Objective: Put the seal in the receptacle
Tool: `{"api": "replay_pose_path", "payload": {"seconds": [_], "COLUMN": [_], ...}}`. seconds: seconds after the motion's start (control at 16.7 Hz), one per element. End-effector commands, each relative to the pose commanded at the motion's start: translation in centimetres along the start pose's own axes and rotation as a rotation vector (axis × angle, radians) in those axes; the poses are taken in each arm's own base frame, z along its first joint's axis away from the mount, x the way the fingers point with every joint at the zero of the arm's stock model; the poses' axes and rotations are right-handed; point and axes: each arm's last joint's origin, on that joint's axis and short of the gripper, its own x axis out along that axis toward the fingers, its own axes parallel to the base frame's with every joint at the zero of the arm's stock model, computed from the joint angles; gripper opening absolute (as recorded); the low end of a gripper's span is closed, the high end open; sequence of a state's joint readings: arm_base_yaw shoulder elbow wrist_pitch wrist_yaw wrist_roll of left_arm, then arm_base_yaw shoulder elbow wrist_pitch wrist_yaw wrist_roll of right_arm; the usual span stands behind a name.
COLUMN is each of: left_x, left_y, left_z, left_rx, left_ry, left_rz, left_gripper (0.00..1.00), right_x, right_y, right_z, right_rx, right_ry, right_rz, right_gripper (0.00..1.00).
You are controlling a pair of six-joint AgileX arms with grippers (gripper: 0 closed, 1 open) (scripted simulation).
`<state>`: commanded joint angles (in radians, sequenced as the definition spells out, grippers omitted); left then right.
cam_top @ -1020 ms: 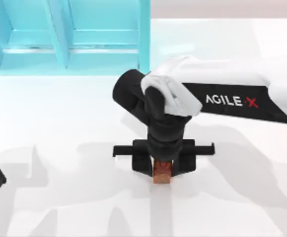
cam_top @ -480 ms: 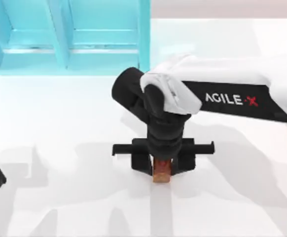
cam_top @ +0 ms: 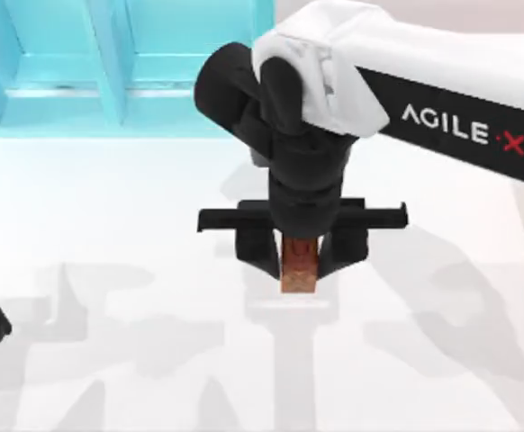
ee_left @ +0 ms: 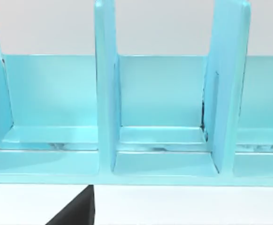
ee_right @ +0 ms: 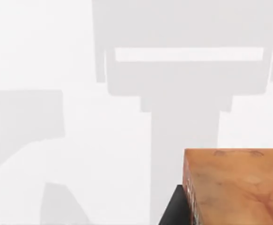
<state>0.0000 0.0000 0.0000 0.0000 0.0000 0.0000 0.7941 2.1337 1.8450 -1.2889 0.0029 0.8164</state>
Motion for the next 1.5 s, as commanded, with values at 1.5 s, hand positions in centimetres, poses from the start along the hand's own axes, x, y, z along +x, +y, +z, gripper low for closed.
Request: {"api": "replay_pose_path", "payload": {"seconds": [1.5], "left_x": [0.0], "left_y": [0.0], "left_z": [0.0], "left_rx": [0.0], "left_ry": [0.0], "left_rz": [0.0], "left_gripper": [1.0], "right_x": [-4.7], "right_y": [-43.5], "right_z": [4.6], "right_rx": [-0.004], "right_ry": [0.008], "right_rz": [0.006], "right_gripper": [0.0]}}
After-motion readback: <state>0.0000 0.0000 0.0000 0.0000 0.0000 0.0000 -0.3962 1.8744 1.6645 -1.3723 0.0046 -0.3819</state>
